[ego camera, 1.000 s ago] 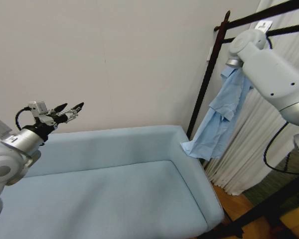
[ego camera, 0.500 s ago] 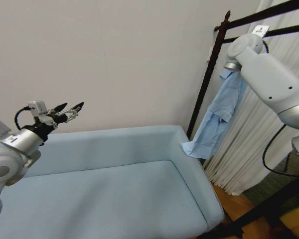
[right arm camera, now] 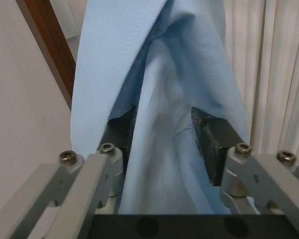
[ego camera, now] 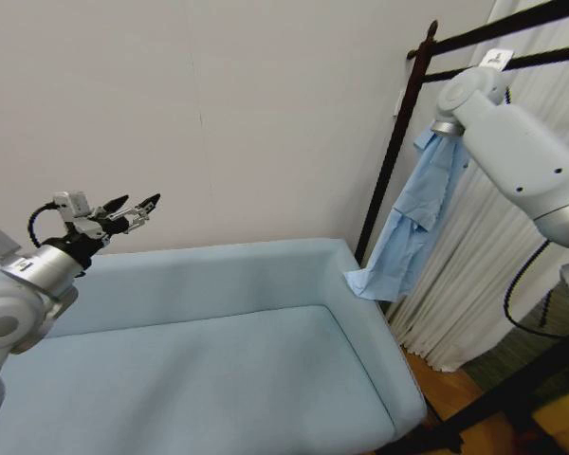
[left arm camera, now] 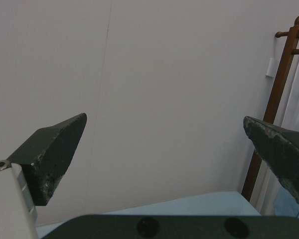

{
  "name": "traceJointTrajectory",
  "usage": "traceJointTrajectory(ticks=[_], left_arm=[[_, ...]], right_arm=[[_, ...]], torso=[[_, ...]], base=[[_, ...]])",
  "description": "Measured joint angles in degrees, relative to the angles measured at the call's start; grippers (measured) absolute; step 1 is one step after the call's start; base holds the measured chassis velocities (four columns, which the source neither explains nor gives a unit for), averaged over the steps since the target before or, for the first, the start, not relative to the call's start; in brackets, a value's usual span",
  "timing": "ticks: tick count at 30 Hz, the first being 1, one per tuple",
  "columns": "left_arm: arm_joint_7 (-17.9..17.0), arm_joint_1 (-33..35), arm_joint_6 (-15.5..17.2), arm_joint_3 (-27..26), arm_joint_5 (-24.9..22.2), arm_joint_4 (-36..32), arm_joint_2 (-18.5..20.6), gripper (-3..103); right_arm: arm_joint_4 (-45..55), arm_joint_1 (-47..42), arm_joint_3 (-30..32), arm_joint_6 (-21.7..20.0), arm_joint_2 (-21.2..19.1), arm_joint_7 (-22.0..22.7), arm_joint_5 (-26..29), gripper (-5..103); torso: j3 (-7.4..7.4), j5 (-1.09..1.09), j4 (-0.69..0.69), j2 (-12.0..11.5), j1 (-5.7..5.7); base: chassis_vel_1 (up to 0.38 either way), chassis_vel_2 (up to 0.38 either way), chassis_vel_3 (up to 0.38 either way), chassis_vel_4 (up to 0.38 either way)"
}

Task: Pick up the clothes from the sofa and hang them on the clothes hanger.

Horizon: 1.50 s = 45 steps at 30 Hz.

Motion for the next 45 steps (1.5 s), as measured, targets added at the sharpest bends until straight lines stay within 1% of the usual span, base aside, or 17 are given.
traceJointTrajectory(ticks=[2, 5, 6, 9, 11, 15, 17, 19, 21, 23, 25, 27, 31, 35, 41, 44, 45], left_arm=[[0.02, -0.01, -0.01, 0.0, 0.0, 0.02, -0.04, 100], [0.17, -0.02, -0.05, 0.05, 0.0, 0.1, -0.15, 100], [0.17, -0.02, -0.05, 0.05, 0.0, 0.1, -0.15, 100], [0.24, -0.03, -0.07, 0.15, 0.01, 0.2, -0.44, 100], [0.25, -0.02, -0.08, 0.16, 0.02, 0.22, -0.53, 100], [0.17, 0.24, -0.21, 0.09, 0.37, 0.43, -0.89, 100], [0.07, 0.36, -0.23, 0.04, 0.59, 0.46, -1.0, 100], [-0.45, 0.71, -0.23, -0.06, 1.36, 0.45, -1.21, 100], [-0.59, 1.13, -0.25, -0.15, 3.01, 0.45, -1.53, 100], [-0.6, 1.25, -0.26, -0.17, 3.44, 0.47, -1.65, 100], [-0.62, 1.68, -0.28, -0.27, 4.3, 0.49, -2.02, 100], [-0.61, 1.98, -0.29, -0.41, 4.6, 0.42, -2.32, 100], [-0.61, 2.41, -0.3, -0.65, 4.85, -0.06, -2.77, 100], [-0.86, 3.6, -0.31, -1.16, 5.73, -1.35, -3.75, 100], [-1.64, 4.96, -0.51, -1.19, 8.32, -2.86, -4.66, 100], [-1.79, 7.01, -1.4, -1.12, 13.11, -3.64, -5.5, 100], [-1.79, 7.01, -1.4, -1.12, 13.11, -3.64, -5.5, 100]], right_arm=[[0.15, -0.07, -0.04, -0.01, -0.07, 0.0, 0.0, 39], [1.05, -0.18, -0.52, -0.02, -0.5, -0.02, -0.5, 54], [1.05, -0.18, -0.52, -0.02, -0.5, -0.02, -0.5, 54], [2.09, -0.23, -1.15, -0.02, -1.02, 0.25, -1.89, 71], [2.65, -0.27, -1.34, -0.02, -1.3, 0.47, -2.16, 71], [6.25, -0.81, -1.4, -0.01, -3.1, 1.6, -2.18, 92], [7.41, -0.99, -1.41, -0.02, -3.67, 1.87, -2.14, 92], [9.37, -1.17, -1.43, -0.39, -4.65, 2.47, -2.02, 99], [11.17, -1.19, -1.45, -0.67, -5.45, 3.01, -1.41, 100], [11.88, -1.19, -1.45, -0.71, -5.69, 3.25, -1.08, 100], [14.56, -1.19, -1.61, -0.82, -6.51, 4.69, 0.53, 100], [17.6, -1.16, -1.75, -0.93, -7.28, 6.48, 2.41, 100], [21.07, -1.16, -2.02, -0.97, -8.08, 8.73, 3.79, 100], [25.73, -1.17, -2.31, -0.97, -9.03, 10.13, 5.62, 100], [31.13, -1.81, -2.34, -0.97, -10.88, 10.73, 6.89, 100], [36.92, -3.82, -1.71, -0.65, -14.12, 9.4, 6.92, 100], [36.92, -3.82, -1.71, -0.65, -14.12, 9.4, 6.92, 100]], torso=[[0.0, 0.0, 0.0, 0.0, 0.0], [0.0, 0.0, 0.0, 0.0, 0.0], [0.0, 0.0, 0.0, 0.0, 0.0], [0.0, 0.0, 0.0, 0.0, 0.0], [0.0, 0.0, 0.0, 0.0, 0.0], [0.0, 0.01, -0.01, 0.0, 0.0], [0.0, 0.01, -0.01, 0.0, 0.0], [0.0, 0.01, -0.01, 0.0, 0.0], [0.0, 0.01, -0.01, 0.0, 0.0], [0.0, 0.01, -0.01, 0.0, 0.0], [0.0, 0.0, 0.0, 0.0, 0.0], [0.0, 0.0, 0.0, 0.0, 0.0], [0.0, 0.0, 0.0, 0.0, -0.01], [0.0, 0.0, 0.0, 0.0, 0.0], [-0.01, -0.01, 0.01, 0.0, 0.0], [0.0, 0.01, -0.01, 0.0, 0.0], [0.0, 0.01, -0.01, 0.0, 0.0]], base=[[0.0, 0.0, 0.0, 0.0], [0.0, 0.0, 0.0, 0.0], [0.0, 0.0, 0.0, 0.0], [0.0, 0.0, 0.0, 0.0], [0.0, 0.0, 0.0, 0.0], [0.0, 0.0, 0.0, 0.0], [0.0, 0.0, 0.0, 0.0], [0.0, 0.0, 0.0, 0.0], [0.0, 0.0, 0.0, 0.0], [0.0, 0.0, 0.0, 0.0], [0.0, 0.0, 0.0, 0.0], [0.0, 0.0, 0.0, 0.0], [0.0, 0.0, 0.0, 0.0], [0.0, 0.0, 0.0, 0.0], [0.0, 0.0, 0.0, 0.0], [0.0, 0.0, 0.0, 0.0], [0.0, 0.0, 0.0, 0.0]])
